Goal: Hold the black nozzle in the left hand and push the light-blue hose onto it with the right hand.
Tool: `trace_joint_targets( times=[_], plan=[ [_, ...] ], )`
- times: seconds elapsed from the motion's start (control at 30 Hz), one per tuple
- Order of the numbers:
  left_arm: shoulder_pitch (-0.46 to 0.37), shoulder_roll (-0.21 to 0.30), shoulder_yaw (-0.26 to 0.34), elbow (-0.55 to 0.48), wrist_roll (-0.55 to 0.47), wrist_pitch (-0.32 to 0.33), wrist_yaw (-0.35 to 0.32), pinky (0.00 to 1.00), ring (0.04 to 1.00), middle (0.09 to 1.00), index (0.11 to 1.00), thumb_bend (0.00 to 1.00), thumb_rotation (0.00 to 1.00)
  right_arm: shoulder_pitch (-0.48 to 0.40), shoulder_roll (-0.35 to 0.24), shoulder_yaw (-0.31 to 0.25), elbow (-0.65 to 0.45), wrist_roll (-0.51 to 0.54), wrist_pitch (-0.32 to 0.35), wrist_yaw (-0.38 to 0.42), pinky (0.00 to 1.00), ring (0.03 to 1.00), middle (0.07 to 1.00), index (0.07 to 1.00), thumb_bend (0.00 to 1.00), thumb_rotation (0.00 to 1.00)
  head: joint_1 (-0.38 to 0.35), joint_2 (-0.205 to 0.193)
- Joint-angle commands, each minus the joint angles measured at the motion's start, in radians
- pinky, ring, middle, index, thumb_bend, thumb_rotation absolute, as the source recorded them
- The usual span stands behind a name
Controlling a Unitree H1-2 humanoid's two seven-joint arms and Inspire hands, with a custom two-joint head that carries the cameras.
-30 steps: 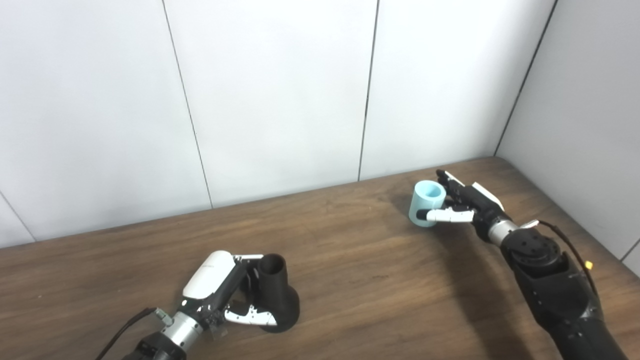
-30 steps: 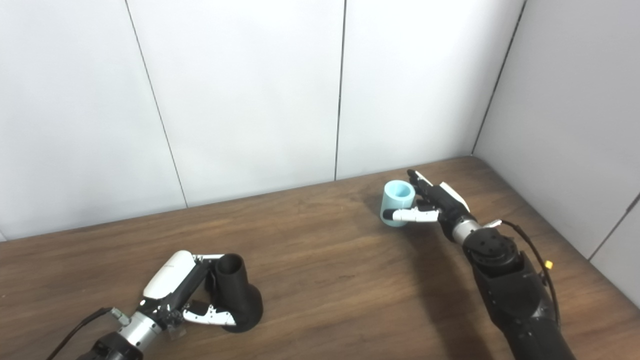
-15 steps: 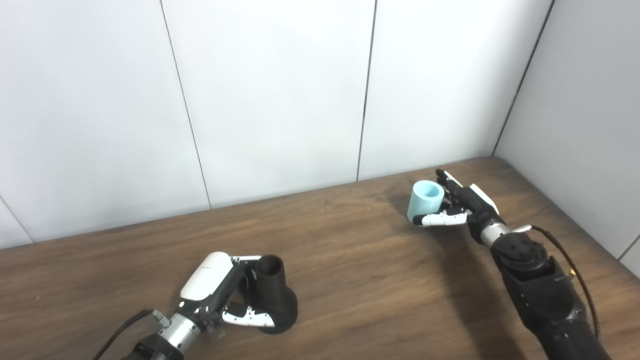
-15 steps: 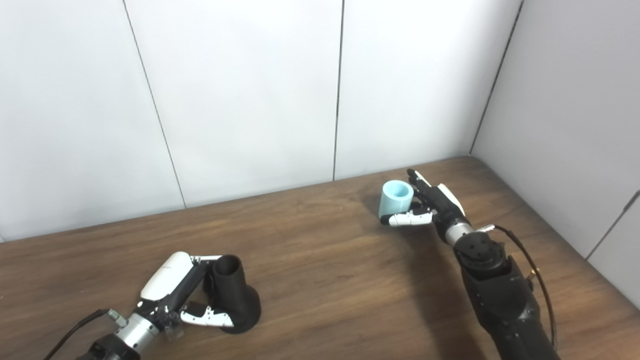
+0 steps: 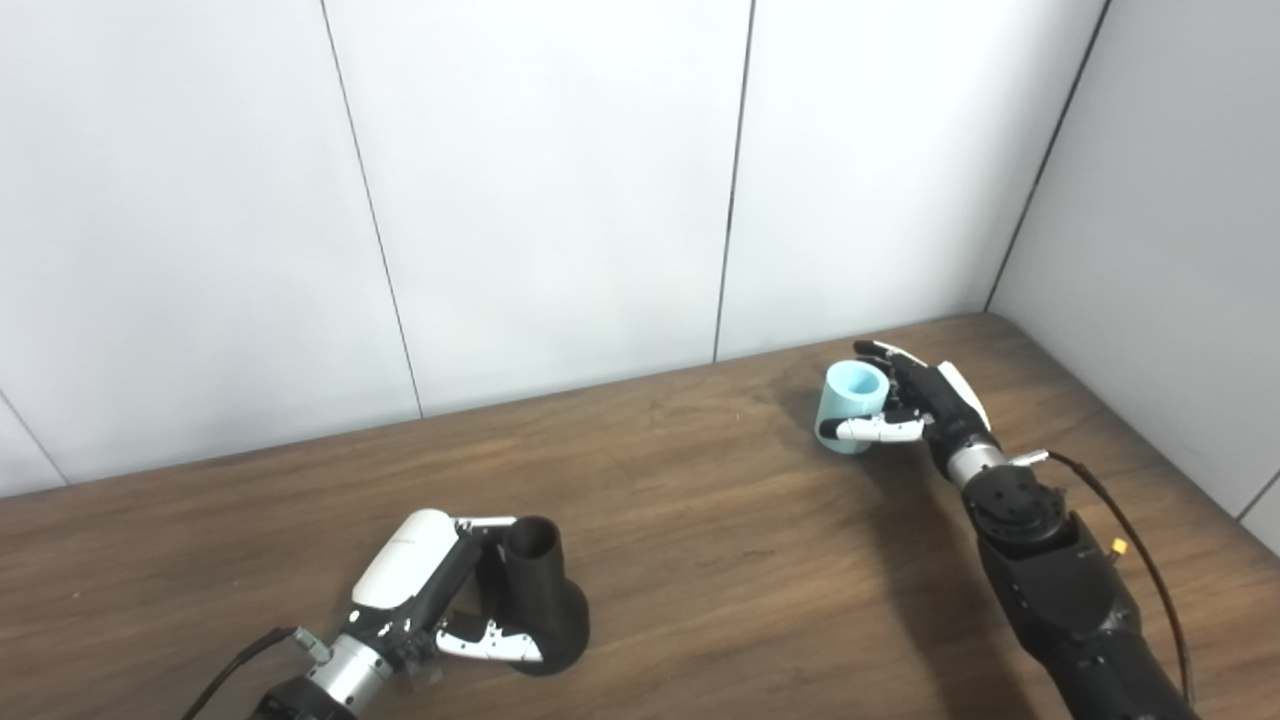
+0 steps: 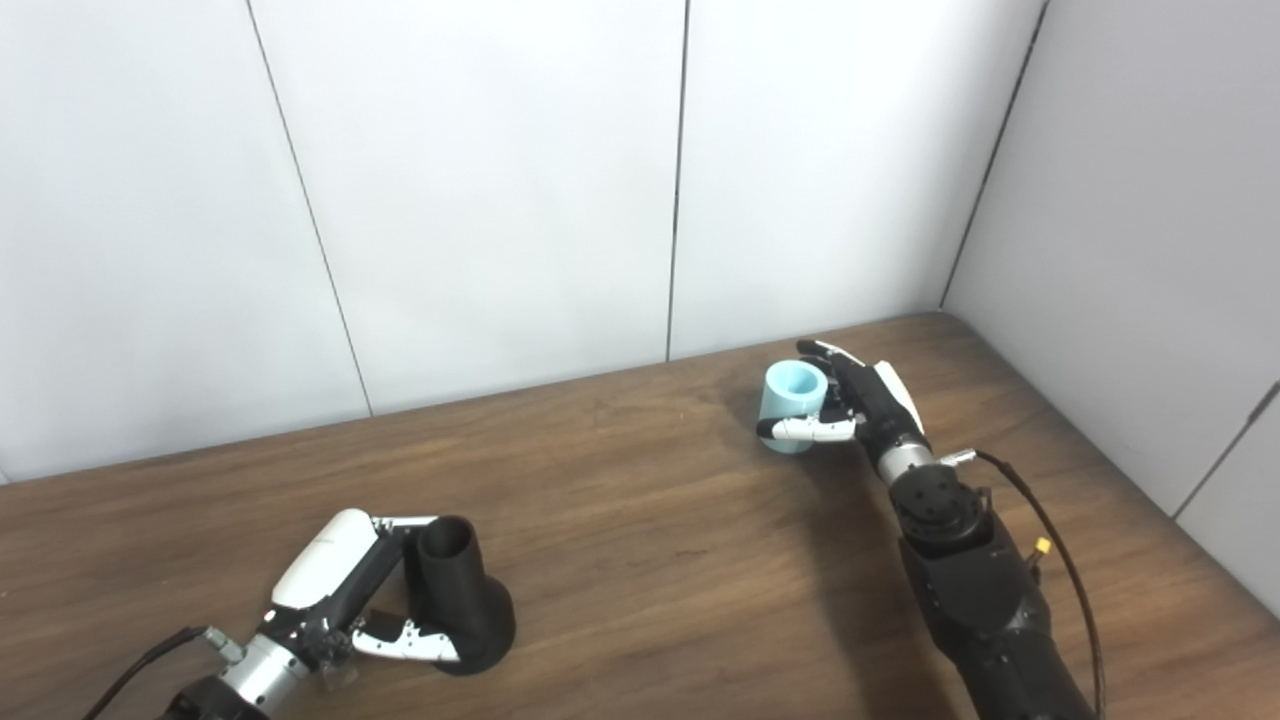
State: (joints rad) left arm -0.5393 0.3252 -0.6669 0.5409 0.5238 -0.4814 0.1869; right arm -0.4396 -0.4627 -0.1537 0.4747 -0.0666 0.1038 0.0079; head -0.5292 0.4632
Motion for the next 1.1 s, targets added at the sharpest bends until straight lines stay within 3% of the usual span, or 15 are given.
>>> trace_joint_targets(
  times=[0.0,0.07,0.13,0.2,0.23,0.27,0.3,0.37,0.5,0.7,1.0,1.07],
  plan=[
    [0.148,0.081,-0.064,0.093,0.075,0.068,-0.192,0.38,0.387,0.479,0.507,0.50,0.00,-0.046,-0.003,0.029,0.013,-0.001,-0.051,0.032,0.70,0.714,0.780,0.786,0.76,0.00,0.001,0.001],
    [0.149,0.080,-0.063,0.094,0.076,0.068,-0.188,0.39,0.394,0.483,0.504,0.50,0.00,-0.047,-0.011,0.044,0.022,-0.007,-0.059,0.041,0.61,0.666,0.766,0.744,0.75,0.00,0.003,0.003],
    [0.149,0.079,-0.062,0.097,0.077,0.068,-0.185,0.39,0.396,0.485,0.503,0.50,0.00,-0.046,-0.022,0.064,0.021,-0.023,-0.061,0.046,0.60,0.672,0.760,0.721,0.75,0.00,0.008,0.005],
    [0.148,0.078,-0.063,0.103,0.080,0.060,-0.177,0.38,0.393,0.484,0.503,0.50,0.00,-0.045,-0.033,0.088,0.019,-0.049,-0.061,0.041,0.57,0.624,0.681,0.668,0.74,0.00,0.008,0.006],
    [0.148,0.078,-0.063,0.105,0.081,0.058,-0.175,0.38,0.392,0.483,0.504,0.50,0.00,-0.045,-0.038,0.099,0.023,-0.066,-0.062,0.033,0.54,0.574,0.573,0.582,0.63,0.00,0.011,0.009],
    [0.147,0.078,-0.063,0.108,0.083,0.057,-0.172,0.38,0.392,0.483,0.505,0.50,0.00,-0.045,-0.041,0.107,0.022,-0.081,-0.058,0.024,0.53,0.566,0.554,0.566,0.61,0.00,0.011,0.009],
    [0.147,0.078,-0.063,0.109,0.084,0.058,-0.172,0.38,0.392,0.484,0.505,0.50,0.00,-0.046,-0.043,0.114,0.026,-0.095,-0.056,0.013,0.48,0.489,0.526,0.548,0.56,0.00,0.011,0.009],
    [0.146,0.076,-0.063,0.117,0.081,0.054,-0.171,0.38,0.390,0.487,0.504,0.50,0.00,-0.044,-0.045,0.124,0.019,-0.115,-0.040,0.000,0.43,0.424,0.512,0.526,0.52,0.00,0.011,0.009],
    [0.145,0.074,-0.064,0.121,0.082,0.048,-0.164,0.37,0.388,0.484,0.506,0.50,0.00,-0.040,-0.050,0.132,0.009,-0.129,-0.021,-0.009,0.40,0.407,0.499,0.524,0.52,0.00,0.026,0.018],
    [0.145,0.063,-0.070,0.112,0.093,0.071,-0.169,0.38,0.390,0.482,0.504,0.50,0.00,-0.037,-0.054,0.129,0.000,-0.140,-0.065,-0.031,0.39,0.404,0.480,0.536,0.51,0.00,0.058,0.023],
    [0.142,0.031,-0.080,0.122,0.109,0.104,-0.169,0.37,0.386,0.488,0.507,0.50,0.00,-0.041,-0.042,0.122,-0.166,-0.154,-0.048,-0.031,0.49,0.478,0.487,0.482,0.52,0.00,0.134,0.032],
    [0.142,0.022,-0.083,0.129,0.113,0.107,-0.166,0.37,0.391,0.493,0.502,0.50,0.00,-0.047,-0.035,0.114,-0.208,-0.131,-0.057,-0.010,0.43,0.445,0.494,0.492,0.52,0.00,0.161,0.037]
  ],
)
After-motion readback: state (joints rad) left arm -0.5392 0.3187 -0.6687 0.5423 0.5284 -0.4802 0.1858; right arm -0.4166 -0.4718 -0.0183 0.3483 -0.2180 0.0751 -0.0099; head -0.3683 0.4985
